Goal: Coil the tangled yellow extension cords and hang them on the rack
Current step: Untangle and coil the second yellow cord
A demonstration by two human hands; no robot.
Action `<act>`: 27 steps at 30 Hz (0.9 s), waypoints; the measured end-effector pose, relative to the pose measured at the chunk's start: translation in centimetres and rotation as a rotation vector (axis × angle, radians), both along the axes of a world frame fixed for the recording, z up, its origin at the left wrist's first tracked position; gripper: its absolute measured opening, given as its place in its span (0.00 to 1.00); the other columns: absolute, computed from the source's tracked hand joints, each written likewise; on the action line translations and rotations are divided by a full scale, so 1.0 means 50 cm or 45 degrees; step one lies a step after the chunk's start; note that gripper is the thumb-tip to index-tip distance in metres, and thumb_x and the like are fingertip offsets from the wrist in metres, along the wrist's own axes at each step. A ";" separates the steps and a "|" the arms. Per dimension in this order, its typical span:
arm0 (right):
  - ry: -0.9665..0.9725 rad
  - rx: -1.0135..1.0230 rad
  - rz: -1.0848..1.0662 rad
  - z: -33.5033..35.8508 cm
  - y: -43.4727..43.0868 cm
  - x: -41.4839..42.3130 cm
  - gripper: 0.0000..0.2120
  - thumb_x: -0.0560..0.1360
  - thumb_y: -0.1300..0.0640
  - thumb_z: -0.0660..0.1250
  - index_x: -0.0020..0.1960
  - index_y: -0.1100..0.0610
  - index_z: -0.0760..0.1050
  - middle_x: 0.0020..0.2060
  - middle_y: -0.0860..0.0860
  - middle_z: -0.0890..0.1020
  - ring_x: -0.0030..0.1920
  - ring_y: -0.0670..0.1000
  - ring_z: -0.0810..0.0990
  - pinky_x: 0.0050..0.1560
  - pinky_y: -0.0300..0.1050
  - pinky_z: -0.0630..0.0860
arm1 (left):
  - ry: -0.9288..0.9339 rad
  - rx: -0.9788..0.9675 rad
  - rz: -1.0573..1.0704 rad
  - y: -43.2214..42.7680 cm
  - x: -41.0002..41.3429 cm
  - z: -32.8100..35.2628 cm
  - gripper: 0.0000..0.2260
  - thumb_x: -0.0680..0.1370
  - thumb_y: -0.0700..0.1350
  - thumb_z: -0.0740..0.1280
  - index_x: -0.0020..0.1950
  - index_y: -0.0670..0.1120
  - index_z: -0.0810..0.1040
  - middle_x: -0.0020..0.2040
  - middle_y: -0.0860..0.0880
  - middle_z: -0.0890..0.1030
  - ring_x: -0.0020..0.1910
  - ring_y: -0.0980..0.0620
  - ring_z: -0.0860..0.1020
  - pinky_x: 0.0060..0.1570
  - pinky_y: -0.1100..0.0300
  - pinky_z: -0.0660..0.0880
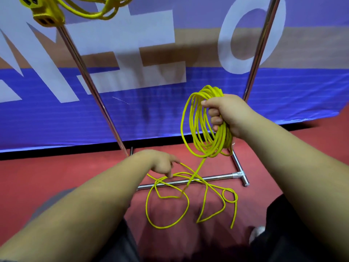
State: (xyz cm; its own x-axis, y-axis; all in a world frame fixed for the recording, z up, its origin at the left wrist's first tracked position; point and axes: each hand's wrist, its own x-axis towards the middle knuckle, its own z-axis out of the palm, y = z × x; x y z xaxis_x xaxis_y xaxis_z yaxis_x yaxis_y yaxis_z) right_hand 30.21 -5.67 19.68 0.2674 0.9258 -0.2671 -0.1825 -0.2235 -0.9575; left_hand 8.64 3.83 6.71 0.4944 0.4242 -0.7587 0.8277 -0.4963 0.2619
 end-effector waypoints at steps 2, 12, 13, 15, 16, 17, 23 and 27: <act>0.038 0.014 -0.019 0.003 -0.005 0.017 0.11 0.82 0.59 0.68 0.44 0.52 0.69 0.25 0.46 0.62 0.22 0.47 0.60 0.26 0.41 0.66 | 0.027 -0.004 -0.256 -0.050 0.017 -0.036 0.40 0.78 0.40 0.73 0.83 0.58 0.58 0.79 0.49 0.68 0.73 0.44 0.73 0.67 0.54 0.73; 0.076 0.057 -0.054 -0.003 -0.025 0.062 0.10 0.81 0.58 0.69 0.43 0.51 0.70 0.26 0.46 0.63 0.23 0.47 0.60 0.26 0.42 0.66 | 0.263 -0.080 -0.395 -0.127 0.032 -0.191 0.24 0.80 0.34 0.65 0.76 0.45 0.74 0.70 0.46 0.80 0.64 0.44 0.80 0.64 0.49 0.77; 0.093 0.056 -0.056 -0.001 -0.028 0.066 0.09 0.81 0.58 0.69 0.44 0.52 0.71 0.26 0.46 0.62 0.23 0.47 0.60 0.27 0.42 0.65 | 0.324 -0.096 -0.383 -0.114 0.020 -0.210 0.24 0.80 0.34 0.65 0.76 0.47 0.74 0.68 0.46 0.81 0.63 0.43 0.81 0.65 0.45 0.77; 0.102 0.060 -0.056 0.001 -0.032 0.072 0.07 0.81 0.57 0.68 0.46 0.53 0.73 0.26 0.46 0.62 0.23 0.47 0.59 0.27 0.42 0.65 | 0.336 -0.107 -0.381 -0.103 0.012 -0.209 0.23 0.80 0.33 0.63 0.74 0.47 0.75 0.66 0.46 0.82 0.63 0.43 0.81 0.65 0.44 0.77; 0.094 0.067 -0.056 0.001 -0.033 0.076 0.07 0.81 0.57 0.69 0.46 0.52 0.73 0.27 0.46 0.62 0.23 0.47 0.59 0.27 0.42 0.65 | 0.324 -0.089 -0.357 -0.102 0.013 -0.199 0.22 0.80 0.32 0.63 0.72 0.47 0.77 0.66 0.46 0.82 0.63 0.43 0.81 0.64 0.46 0.77; 0.082 0.074 -0.059 0.000 -0.034 0.079 0.08 0.81 0.57 0.69 0.45 0.52 0.73 0.27 0.46 0.62 0.23 0.47 0.59 0.27 0.42 0.65 | 0.319 -0.065 -0.356 -0.101 0.013 -0.185 0.21 0.80 0.32 0.63 0.70 0.46 0.78 0.65 0.46 0.82 0.61 0.44 0.81 0.61 0.49 0.78; -0.051 0.111 -0.024 0.003 -0.042 0.100 0.15 0.80 0.59 0.70 0.40 0.50 0.66 0.28 0.48 0.62 0.24 0.49 0.59 0.27 0.43 0.66 | 0.190 0.292 -0.273 -0.034 0.020 -0.114 0.09 0.84 0.47 0.67 0.61 0.47 0.82 0.53 0.45 0.83 0.53 0.45 0.81 0.46 0.58 0.70; -0.200 0.123 0.046 0.001 -0.044 0.100 0.08 0.80 0.60 0.70 0.49 0.56 0.70 0.27 0.48 0.62 0.24 0.49 0.60 0.26 0.43 0.66 | -0.137 0.560 -0.162 0.032 0.023 -0.036 0.09 0.84 0.50 0.65 0.54 0.47 0.82 0.53 0.44 0.84 0.53 0.43 0.81 0.51 0.55 0.76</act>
State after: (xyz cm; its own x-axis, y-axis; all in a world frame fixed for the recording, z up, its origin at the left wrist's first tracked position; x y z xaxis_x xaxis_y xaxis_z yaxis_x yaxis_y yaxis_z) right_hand 35.23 -7.88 19.71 0.2647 0.9549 -0.1344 -0.0227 -0.1332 -0.9908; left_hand 9.79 5.44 4.88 0.6292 0.6251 -0.4619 0.7329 -0.6750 0.0850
